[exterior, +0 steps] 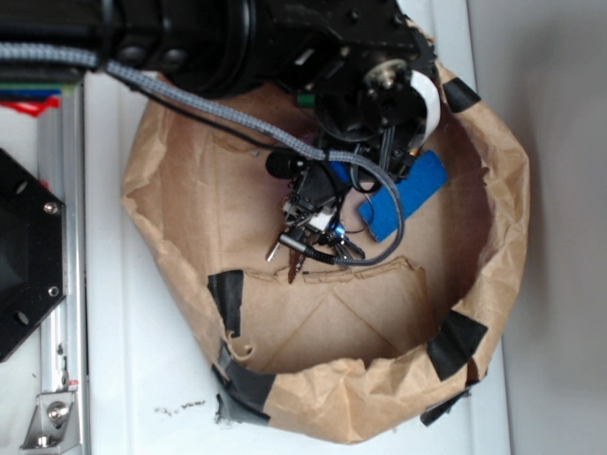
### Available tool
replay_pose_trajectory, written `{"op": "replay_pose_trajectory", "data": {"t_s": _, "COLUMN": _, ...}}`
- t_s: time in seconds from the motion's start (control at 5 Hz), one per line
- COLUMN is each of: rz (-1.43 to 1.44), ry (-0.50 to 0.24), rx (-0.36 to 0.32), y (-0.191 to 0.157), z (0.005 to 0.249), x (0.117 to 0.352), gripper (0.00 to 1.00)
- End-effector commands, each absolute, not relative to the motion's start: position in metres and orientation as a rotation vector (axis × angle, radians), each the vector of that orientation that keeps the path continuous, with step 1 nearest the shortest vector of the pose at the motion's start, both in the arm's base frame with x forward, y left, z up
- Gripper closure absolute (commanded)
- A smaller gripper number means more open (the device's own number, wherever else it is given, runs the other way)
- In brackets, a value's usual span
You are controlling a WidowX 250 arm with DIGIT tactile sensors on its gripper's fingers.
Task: Grab the silver keys.
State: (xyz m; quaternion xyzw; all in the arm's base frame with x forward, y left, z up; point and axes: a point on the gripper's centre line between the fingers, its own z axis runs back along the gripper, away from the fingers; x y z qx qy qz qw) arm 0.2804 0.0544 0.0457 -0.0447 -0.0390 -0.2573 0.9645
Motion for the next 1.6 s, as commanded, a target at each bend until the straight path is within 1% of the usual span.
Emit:
{"op": "replay_pose_trajectory", "data": {"t_s": 0.0, "rz": -0.54, "ry": -0.093, "rx": -0.097, "y": 0.037, "z": 0.05, "x": 0.285, "gripper": 0.0}}
{"op": "replay_pose_trajectory", "data": {"t_s": 0.2, "rz": -0.515, "ry": -0.09, "rx": -0.142, "y": 0.034, "z": 0.052, "x": 0.288, "gripper": 0.0}}
{"op": "replay_pose_trajectory", "data": {"t_s": 0.4, "rz": -0.482, "ry": -0.075, "rx": -0.157, "y": 0.028, "z": 0.05, "x": 0.291, "gripper": 0.0}}
{"op": "replay_pose_trajectory", "data": {"t_s": 0.6, "rz": -0.469, "ry": -0.083, "rx": -0.159, "y": 0.026, "z": 0.046, "x": 0.292, "gripper": 0.0}}
{"op": "replay_pose_trajectory", "data": {"t_s": 0.8, "rz": -0.452, "ry": -0.087, "rx": -0.171, "y": 0.025, "z": 0.044, "x": 0.293, "gripper": 1.0}}
{"op": "replay_pose_trajectory", "data": {"t_s": 1.4, "rz": -0.456, "ry": -0.091, "rx": -0.139, "y": 0.026, "z": 0.042, "x": 0.293, "gripper": 1.0}}
